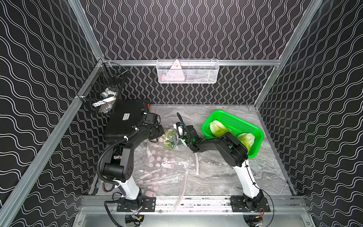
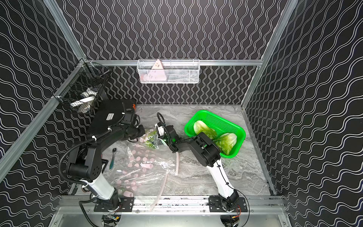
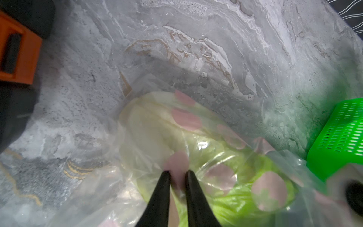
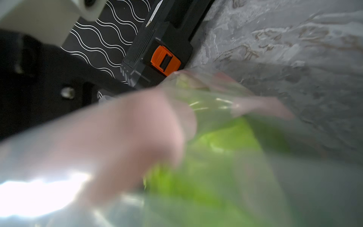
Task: Open the zip-top bag and take out the chinese cabbages
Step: Pick up the Chinese cabbage from the zipper food storage bag.
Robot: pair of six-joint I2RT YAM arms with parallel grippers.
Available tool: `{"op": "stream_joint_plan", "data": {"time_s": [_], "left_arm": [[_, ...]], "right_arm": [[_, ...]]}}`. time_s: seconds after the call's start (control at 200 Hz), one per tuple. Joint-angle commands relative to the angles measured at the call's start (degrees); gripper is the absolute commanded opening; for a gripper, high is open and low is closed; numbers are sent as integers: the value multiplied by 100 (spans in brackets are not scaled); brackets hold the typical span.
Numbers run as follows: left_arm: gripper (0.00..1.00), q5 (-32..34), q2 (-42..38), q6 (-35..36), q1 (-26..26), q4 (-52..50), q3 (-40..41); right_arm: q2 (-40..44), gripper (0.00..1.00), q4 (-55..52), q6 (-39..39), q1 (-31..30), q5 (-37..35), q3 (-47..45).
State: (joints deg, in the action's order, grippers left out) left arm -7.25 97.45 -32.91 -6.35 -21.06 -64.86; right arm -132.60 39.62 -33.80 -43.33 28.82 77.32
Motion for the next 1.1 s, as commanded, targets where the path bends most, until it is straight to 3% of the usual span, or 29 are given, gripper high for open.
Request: {"op": "stream_joint_plan", "data": {"time_s": [0.0, 0.07, 0.185, 0.25, 0.27, 0.395, 0.5, 0.645, 0.761, 0.911, 1.096], "left_arm": [[19, -88, -51, -100, -15, -74, 91], [19, -84, -55, -76, -31, -115, 78], [26, -97, -156, -11, -33, -140, 32], [43, -52, -382, 8, -33, -128, 46], [54, -6, -496, -9, -33, -118, 67], [99, 668, -1706, -101, 8, 190, 471], [99, 673, -2289, 104, 128, -51, 319], [99, 291, -2250, 232, 241, -1074, -397], [99, -630, -2676, -222, 359, -456, 3], [99, -1955, -2805, -1031, 371, 366, 459], [99, -2635, -2793, -1828, 371, 1257, 958]], "right_arm": [[-185, 52, 255, -239, -7, 93, 213], [-278, 47, 362, -353, -9, 127, 274], [-227, 27, 668, -489, -9, 128, 135], [-77, 13, 722, -520, -1, 143, -18], [-13, 9, 709, -508, 7, 197, -59], [668, 0, 312, -79, 39, 290, -454], [1218, 0, 143, 69, 185, 309, -787], [1715, 0, -3, -212, 626, 840, -983], [2238, 0, 54, -436, 940, 985, -1413], [2838, 0, -1023, 235, 1051, 963, -1431], [3143, 0, -1283, 432, 1159, 1108, -1541]]}}
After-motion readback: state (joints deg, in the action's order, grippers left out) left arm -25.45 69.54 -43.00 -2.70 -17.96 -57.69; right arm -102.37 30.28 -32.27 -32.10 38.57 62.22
